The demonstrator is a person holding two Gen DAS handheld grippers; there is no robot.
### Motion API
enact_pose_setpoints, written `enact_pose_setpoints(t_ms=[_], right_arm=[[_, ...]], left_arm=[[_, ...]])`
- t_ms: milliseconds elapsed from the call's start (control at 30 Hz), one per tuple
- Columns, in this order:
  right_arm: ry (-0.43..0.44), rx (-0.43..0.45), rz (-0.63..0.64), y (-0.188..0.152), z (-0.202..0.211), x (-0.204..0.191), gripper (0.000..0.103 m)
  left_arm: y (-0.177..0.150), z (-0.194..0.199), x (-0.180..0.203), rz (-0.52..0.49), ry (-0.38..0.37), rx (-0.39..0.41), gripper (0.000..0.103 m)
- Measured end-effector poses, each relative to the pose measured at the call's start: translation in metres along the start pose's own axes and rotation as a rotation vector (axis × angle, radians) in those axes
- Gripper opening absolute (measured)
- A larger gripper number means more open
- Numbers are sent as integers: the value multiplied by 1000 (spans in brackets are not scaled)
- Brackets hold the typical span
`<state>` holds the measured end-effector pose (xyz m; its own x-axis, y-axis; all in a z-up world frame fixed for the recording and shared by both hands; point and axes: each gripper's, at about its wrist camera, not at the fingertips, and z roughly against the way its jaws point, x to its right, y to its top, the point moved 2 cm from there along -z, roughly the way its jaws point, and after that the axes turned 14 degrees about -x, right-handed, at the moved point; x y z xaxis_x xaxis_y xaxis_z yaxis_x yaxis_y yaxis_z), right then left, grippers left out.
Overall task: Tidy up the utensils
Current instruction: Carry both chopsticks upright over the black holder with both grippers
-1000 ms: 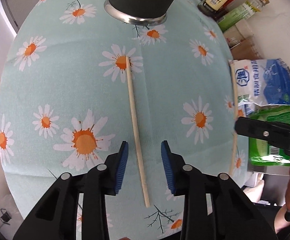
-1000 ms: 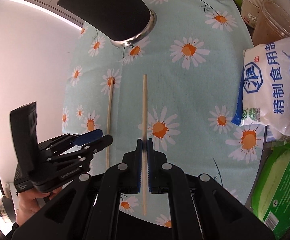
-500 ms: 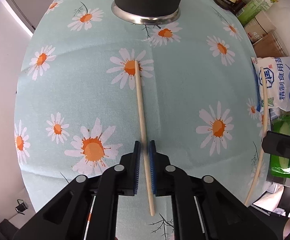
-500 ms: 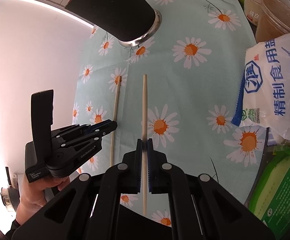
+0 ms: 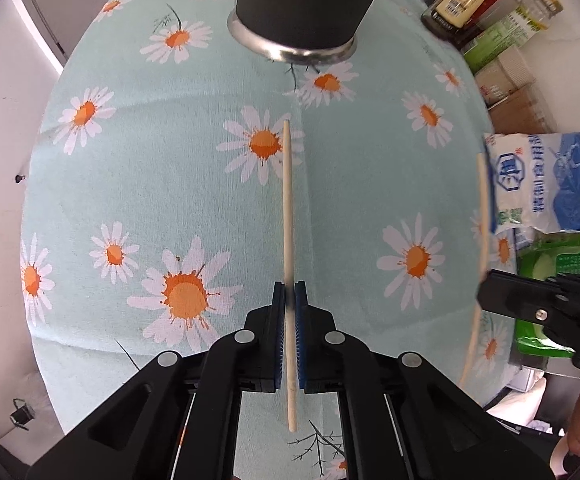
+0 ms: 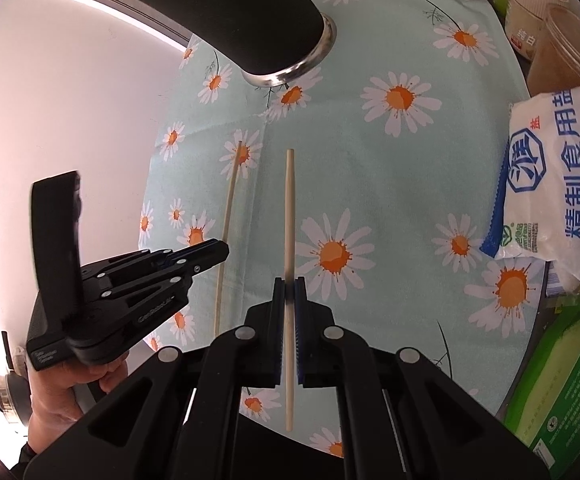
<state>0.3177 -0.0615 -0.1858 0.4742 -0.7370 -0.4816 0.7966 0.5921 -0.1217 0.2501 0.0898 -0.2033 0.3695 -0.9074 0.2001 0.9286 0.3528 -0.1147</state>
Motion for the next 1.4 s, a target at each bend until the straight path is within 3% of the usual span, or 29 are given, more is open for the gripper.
enact_pose_setpoints(t_ms=[333,500,700,1167,1400], right_arm=[[-69,65,-9,10,5,-41,5],[-63,115,-25,15,12,-54,5],[17,209,-2,20,27,-70,5],[92,459,83,36,73,-92,5],[43,645,174,43,109,-110,6]], left_arm=[[-22,60,-19,-83,-132,176,4],[-26,76,-19,-145,-171,219,4],[-21,96,-19,-222,-213,310,4],[-5,153,-32,-290,-303,506,4],[19,175,-32,-316,-331,594,4]])
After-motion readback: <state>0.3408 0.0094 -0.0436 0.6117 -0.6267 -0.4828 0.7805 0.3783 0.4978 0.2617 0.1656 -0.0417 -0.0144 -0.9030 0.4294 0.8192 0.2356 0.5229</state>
